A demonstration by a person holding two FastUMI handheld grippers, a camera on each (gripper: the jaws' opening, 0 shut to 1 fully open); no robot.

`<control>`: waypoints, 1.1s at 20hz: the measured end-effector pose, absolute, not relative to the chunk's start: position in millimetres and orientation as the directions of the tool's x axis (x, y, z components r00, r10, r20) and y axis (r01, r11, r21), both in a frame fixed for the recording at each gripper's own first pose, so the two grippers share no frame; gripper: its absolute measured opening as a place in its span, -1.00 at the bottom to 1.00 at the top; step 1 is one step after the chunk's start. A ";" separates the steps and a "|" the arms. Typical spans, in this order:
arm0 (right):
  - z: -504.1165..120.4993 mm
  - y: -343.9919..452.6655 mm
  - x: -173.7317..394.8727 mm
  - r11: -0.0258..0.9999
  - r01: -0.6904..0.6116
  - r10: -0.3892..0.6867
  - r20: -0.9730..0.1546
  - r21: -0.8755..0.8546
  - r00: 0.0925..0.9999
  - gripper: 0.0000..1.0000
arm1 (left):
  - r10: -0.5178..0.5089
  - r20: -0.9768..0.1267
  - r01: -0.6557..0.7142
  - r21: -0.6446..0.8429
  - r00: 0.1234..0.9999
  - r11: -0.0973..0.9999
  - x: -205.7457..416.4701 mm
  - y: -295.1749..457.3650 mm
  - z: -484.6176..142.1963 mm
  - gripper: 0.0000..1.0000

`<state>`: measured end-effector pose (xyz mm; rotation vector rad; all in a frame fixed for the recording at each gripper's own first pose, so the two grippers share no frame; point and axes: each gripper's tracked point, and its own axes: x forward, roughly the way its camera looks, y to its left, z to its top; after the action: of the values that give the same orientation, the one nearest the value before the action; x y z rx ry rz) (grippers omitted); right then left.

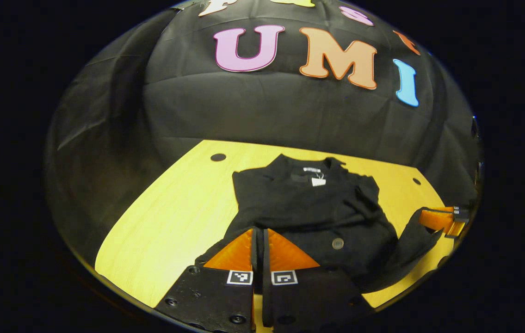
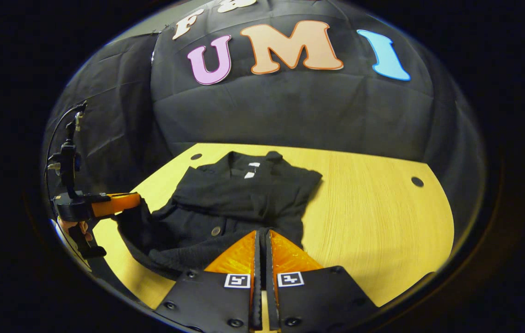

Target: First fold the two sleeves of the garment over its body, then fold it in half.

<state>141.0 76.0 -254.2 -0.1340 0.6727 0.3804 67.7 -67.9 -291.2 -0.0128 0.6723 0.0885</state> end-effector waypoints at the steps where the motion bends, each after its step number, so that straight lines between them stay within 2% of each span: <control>1: -251.1 78.0 159.8 0.922 -0.388 0.291 -0.623 -0.021 0.726 -0.86 | 0.074 -0.607 -0.085 0.011 0.792 0.996 87.9 -66.5 -289.7 -0.99; 7: -226.4 91.2 259.4 0.927 -0.370 0.269 -0.574 -0.065 0.773 -0.85 | 0.087 -0.506 -0.110 -0.016 0.858 0.994 190.0 -49.0 -273.7 -1.00; 13: -225.1 95.0 342.9 0.932 -0.342 0.222 -0.559 -0.117 0.799 -0.86 | 0.169 -0.490 -0.196 -0.003 0.855 0.981 259.8 -20.4 -281.2 -1.00; 14: -221.3 92.4 348.9 0.936 -0.327 0.207 -0.544 -0.132 0.813 -0.85 | 0.193 -0.476 -0.209 0.019 0.858 0.978 270.9 -15.2 -282.1 -0.75; 16: -216.0 81.9 360.5 0.941 -0.291 0.167 -0.513 -0.172 0.842 0.35 | 0.250 -0.441 -0.236 0.087 0.862 0.968 275.4 -0.3 -271.9 0.97; 17: -211.3 77.0 361.4 0.944 -0.277 0.157 -0.497 -0.177 0.853 0.94 | 0.255 -0.428 -0.238 0.094 0.867 0.967 277.2 1.2 -266.4 0.79; 18: -206.7 73.4 360.5 0.947 -0.268 0.152 -0.488 -0.177 0.860 0.94 | 0.254 -0.417 -0.242 0.083 0.873 0.967 276.1 1.9 -262.2 0.84; 22: -181.6 62.2 346.6 0.953 -0.253 0.156 -0.448 -0.165 0.880 0.99 | 0.257 -0.372 -0.274 0.007 0.892 0.962 267.3 7.4 -238.3 0.85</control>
<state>346.6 62.2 -181.6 -0.2230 0.4461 0.2148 267.3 7.4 -238.3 -0.0465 0.3795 0.2759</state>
